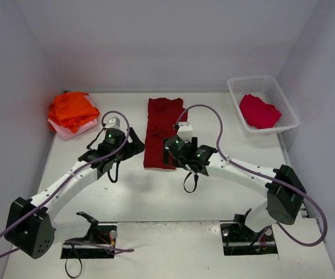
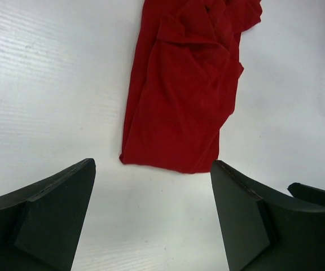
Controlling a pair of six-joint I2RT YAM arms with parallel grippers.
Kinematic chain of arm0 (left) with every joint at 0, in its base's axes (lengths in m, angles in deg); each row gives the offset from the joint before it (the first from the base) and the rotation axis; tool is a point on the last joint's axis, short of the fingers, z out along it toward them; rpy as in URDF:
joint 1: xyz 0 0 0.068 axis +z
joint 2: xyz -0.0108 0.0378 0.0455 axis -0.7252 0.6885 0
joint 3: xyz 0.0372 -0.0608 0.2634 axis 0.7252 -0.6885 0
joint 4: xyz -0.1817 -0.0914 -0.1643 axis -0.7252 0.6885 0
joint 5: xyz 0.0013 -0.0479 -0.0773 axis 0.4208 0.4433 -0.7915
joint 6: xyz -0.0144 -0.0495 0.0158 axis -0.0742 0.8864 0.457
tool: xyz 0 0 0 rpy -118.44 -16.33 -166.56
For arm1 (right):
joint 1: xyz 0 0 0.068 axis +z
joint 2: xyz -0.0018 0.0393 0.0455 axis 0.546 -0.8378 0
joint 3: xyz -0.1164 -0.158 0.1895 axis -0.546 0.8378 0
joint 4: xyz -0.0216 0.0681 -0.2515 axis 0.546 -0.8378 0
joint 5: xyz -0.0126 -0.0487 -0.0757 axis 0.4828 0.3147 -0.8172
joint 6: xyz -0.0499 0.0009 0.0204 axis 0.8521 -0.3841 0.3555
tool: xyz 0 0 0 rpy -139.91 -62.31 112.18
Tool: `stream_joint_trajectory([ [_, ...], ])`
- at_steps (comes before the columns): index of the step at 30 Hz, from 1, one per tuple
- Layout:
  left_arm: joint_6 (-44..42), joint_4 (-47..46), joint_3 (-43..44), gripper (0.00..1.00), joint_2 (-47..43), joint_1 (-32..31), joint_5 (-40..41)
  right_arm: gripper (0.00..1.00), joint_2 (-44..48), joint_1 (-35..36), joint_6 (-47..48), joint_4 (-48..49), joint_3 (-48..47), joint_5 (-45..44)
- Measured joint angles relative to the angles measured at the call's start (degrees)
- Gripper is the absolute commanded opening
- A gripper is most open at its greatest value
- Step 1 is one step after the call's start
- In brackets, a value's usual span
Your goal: Fold and stack the t-shirts
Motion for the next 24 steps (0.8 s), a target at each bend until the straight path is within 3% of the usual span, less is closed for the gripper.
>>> stream_joint_trajectory([
  [5, 1.62, 0.96, -3.78, 0.78, -4.17, -3.21, 1.57, 0.77, 1.33, 4.07, -3.15, -1.22, 2.38, -0.48],
  [14, 5.64, -0.04, -6.4, 0.78, -1.31, -10.14, 3.63, 0.75, 2.27, 6.12, -5.2, -1.97, 4.26, -2.78],
  [24, 6.88, 3.3, -7.61, 0.78, -7.15, -10.49, 8.09, 0.72, 0.17, 14.95, 4.22, -2.16, 3.28, -10.58],
])
